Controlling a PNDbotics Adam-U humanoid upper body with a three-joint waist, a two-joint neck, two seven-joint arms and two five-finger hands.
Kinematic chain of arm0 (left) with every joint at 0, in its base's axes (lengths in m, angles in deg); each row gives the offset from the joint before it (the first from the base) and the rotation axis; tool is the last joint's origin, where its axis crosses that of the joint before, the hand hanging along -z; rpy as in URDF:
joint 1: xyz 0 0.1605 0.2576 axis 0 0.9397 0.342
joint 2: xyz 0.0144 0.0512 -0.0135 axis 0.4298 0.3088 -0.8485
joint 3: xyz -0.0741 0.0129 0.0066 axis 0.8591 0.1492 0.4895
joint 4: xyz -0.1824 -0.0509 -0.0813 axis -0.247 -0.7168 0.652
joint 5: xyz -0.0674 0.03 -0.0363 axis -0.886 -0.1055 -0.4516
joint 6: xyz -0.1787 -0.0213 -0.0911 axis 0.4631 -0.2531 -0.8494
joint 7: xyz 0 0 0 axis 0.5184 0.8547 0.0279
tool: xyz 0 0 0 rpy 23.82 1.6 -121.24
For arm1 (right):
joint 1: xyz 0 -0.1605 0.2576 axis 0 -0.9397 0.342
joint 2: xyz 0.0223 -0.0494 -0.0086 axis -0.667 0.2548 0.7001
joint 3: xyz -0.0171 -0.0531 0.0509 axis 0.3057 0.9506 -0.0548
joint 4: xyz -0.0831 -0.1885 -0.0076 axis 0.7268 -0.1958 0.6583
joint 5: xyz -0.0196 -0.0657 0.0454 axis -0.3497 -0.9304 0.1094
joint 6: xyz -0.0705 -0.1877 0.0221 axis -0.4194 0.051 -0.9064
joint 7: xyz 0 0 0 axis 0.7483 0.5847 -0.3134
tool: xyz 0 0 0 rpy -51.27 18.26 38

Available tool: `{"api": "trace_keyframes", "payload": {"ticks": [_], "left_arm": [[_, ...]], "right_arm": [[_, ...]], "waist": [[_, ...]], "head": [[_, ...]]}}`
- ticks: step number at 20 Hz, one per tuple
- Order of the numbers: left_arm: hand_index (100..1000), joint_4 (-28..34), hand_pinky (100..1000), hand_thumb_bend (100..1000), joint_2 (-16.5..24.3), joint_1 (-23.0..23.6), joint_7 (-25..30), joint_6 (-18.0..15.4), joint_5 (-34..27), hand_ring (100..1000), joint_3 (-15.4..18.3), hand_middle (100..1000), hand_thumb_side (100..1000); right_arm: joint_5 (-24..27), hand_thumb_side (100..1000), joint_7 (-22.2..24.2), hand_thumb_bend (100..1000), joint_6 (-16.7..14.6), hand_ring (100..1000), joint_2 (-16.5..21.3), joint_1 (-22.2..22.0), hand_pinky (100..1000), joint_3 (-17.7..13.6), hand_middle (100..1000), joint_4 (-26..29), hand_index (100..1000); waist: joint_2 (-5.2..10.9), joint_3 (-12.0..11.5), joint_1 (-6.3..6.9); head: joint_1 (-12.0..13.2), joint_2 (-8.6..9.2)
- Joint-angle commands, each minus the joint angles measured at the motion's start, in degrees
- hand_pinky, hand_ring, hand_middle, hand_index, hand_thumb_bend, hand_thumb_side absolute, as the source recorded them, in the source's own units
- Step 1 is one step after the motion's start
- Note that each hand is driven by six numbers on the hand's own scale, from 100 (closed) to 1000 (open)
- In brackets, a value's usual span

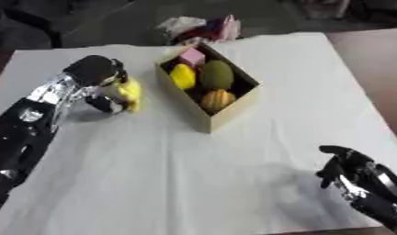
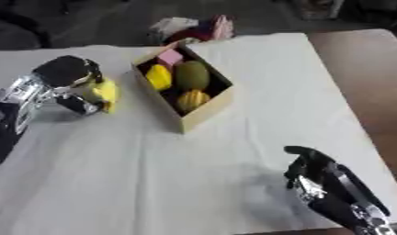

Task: Pick up objects on the table and place them in the box.

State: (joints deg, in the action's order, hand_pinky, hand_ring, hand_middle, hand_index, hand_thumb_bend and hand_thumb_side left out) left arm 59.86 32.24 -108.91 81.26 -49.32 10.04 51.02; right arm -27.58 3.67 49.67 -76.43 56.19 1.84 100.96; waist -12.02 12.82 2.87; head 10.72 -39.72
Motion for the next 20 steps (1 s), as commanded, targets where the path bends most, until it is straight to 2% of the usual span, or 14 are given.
{"api": "trace_keyframes", "payload": {"ticks": [1, 4, 5, 9, 13, 16, 20], "left_arm": [[512, 3.58, 648, 367, 2.85, -1.34, -2.43, 0.98, -3.28, 458, 0.01, 394, 275], [512, 5.36, 648, 367, 3.35, -1.38, -2.17, 1.63, -5.05, 458, -0.65, 394, 275], [501, 6.03, 650, 360, 3.10, -1.82, -2.33, 1.47, -5.55, 453, -1.15, 386, 234], [501, 11.21, 656, 374, 2.04, -5.46, -4.71, -1.32, -8.78, 458, -4.62, 391, 211], [510, 16.70, 661, 357, -0.17, -7.03, -2.21, -1.65, -11.19, 468, -7.04, 402, 204], [532, 17.08, 671, 342, -2.89, -8.00, 0.11, -1.19, -11.63, 487, -8.25, 425, 213], [573, 14.55, 687, 326, -6.13, -8.32, 0.65, -1.79, -9.95, 521, -9.44, 463, 227]], "right_arm": [[0.14, 425, -0.19, 100, -0.12, 464, 0.53, 0.22, 701, -0.18, 480, 0.85, 840], [0.04, 425, -0.25, 100, -0.13, 464, 0.59, 0.16, 701, -0.19, 480, 0.82, 840], [0.05, 419, -0.20, 100, -0.16, 464, 0.58, 0.14, 701, -0.11, 480, 0.82, 840], [0.02, 418, -0.18, 100, -0.25, 464, 0.59, 0.14, 701, -0.11, 480, 0.81, 840], [0.07, 417, 0.02, 100, -0.30, 464, 0.43, 0.24, 701, 0.07, 480, 0.78, 840], [0.16, 418, 0.19, 100, -0.30, 464, 0.25, 0.37, 701, 0.25, 480, 0.77, 840], [0.29, 417, 0.43, 100, -0.29, 464, 0.02, 0.57, 701, 0.45, 480, 0.80, 840]], "waist": [[0.95, -0.24, 0.06], [0.97, -0.31, 0.13], [1.17, -0.14, 0.13], [1.30, -0.29, 0.12], [1.38, -0.01, 0.03], [1.39, 0.36, 0.00], [1.32, 0.80, -0.09]], "head": [[-0.27, 0.55], [-0.27, 0.56], [-0.22, 0.45], [-0.55, 0.59], [-0.16, 0.59], [0.13, 0.57], [0.40, 0.52]]}}
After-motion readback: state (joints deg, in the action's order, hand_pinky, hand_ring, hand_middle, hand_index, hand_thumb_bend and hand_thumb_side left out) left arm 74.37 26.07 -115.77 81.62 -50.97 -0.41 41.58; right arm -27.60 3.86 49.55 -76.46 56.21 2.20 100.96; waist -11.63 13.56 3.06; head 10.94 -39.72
